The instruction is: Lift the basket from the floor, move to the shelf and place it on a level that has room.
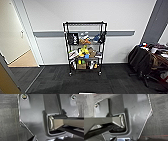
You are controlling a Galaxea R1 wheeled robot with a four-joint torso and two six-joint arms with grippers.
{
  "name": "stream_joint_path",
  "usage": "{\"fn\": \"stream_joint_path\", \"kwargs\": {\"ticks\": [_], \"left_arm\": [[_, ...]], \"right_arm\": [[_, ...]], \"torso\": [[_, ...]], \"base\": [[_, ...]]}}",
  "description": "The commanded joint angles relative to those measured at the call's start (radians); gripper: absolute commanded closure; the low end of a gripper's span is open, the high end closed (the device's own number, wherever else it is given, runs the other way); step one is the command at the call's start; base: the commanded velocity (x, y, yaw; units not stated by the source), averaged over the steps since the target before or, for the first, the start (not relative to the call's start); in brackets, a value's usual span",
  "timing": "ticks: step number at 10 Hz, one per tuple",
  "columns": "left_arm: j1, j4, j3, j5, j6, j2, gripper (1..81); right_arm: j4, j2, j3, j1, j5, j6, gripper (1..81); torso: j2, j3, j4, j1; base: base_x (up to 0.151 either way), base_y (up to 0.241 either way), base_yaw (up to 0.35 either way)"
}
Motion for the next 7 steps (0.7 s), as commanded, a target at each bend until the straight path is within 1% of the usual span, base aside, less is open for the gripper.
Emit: {"fn": "stream_joint_path", "kwargs": {"ticks": [1, 7], "left_arm": [[-0.032, 0.001, 0.000, 0.066, 0.007, -0.003, 1.0], [-0.030, 0.001, -0.001, 0.065, 0.005, -0.002, 1.0]], "right_arm": [[0.009, -0.010, 0.005, 0.025, -0.043, 0.005, 1.0], [0.007, -0.011, 0.004, 0.027, -0.043, 0.005, 1.0]], "torso": [[0.000, 0.000, 0.000, 0.000], [0.000, 0.000, 0.000, 0.000]], "base": [[0.100, 0.000, 0.000], [0.102, 0.000, 0.000]]}}
